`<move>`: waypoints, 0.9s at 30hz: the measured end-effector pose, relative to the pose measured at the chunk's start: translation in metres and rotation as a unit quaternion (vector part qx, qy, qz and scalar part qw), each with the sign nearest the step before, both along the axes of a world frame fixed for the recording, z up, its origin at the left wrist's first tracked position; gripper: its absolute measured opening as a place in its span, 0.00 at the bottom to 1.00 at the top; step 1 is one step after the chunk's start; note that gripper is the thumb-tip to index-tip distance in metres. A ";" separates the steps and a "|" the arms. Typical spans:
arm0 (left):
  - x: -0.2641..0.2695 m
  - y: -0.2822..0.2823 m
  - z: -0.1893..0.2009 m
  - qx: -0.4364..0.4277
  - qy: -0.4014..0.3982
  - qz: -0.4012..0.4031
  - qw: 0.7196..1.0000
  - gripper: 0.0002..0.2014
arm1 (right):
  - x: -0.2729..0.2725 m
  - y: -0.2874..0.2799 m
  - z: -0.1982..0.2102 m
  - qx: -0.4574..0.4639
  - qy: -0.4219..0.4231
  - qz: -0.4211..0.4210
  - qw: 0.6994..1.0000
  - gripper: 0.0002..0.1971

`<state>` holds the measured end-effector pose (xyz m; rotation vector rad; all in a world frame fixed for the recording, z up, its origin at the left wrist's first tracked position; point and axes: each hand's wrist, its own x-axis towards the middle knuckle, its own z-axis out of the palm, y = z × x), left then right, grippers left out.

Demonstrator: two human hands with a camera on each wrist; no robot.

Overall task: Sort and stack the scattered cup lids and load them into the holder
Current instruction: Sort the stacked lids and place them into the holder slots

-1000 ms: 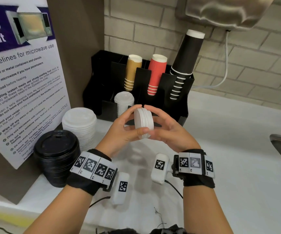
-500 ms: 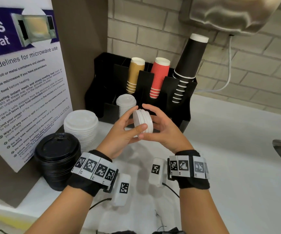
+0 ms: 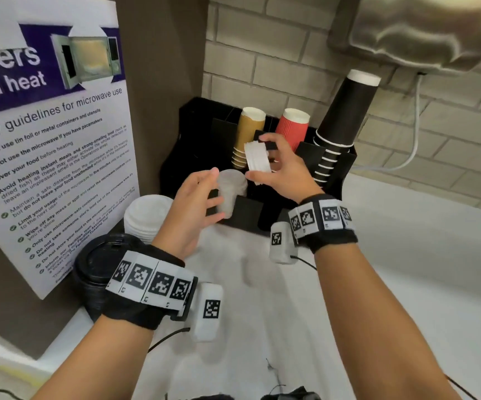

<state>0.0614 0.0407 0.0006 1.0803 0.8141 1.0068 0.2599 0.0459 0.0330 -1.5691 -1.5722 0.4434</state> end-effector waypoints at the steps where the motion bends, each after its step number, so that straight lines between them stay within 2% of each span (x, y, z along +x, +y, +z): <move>1: -0.004 0.002 0.003 0.000 -0.003 0.006 1.000 0.09 | 0.003 0.014 0.000 -0.017 -0.033 -0.014 0.999 0.36; 4: -0.012 0.005 0.007 0.006 -0.004 0.024 1.000 0.07 | 0.003 0.049 -0.007 -0.090 -0.188 -0.013 0.978 0.36; 6: -0.016 0.005 0.008 0.012 -0.007 0.031 0.999 0.07 | -0.002 0.063 -0.016 -0.122 -0.242 -0.020 0.962 0.37; 9: -0.022 0.004 0.008 0.013 -0.006 0.040 0.999 0.08 | -0.008 0.074 -0.025 -0.143 -0.252 -0.030 0.957 0.38; 13: -0.026 0.002 0.010 0.007 -0.011 0.047 0.999 0.09 | -0.016 0.082 -0.025 -0.168 -0.275 0.006 0.947 0.39; 18: -0.028 0.000 0.011 0.007 -0.012 0.045 0.999 0.09 | -0.025 0.080 -0.020 -0.199 -0.376 0.005 0.905 0.41; 23: -0.027 -0.001 0.009 0.006 -0.009 0.038 0.999 0.09 | -0.033 0.075 -0.021 -0.164 -0.484 -0.004 0.860 0.40; 27: -0.024 -0.003 0.008 0.007 -0.006 0.031 0.999 0.09 | -0.036 0.069 -0.027 -0.158 -0.470 -0.017 0.868 0.38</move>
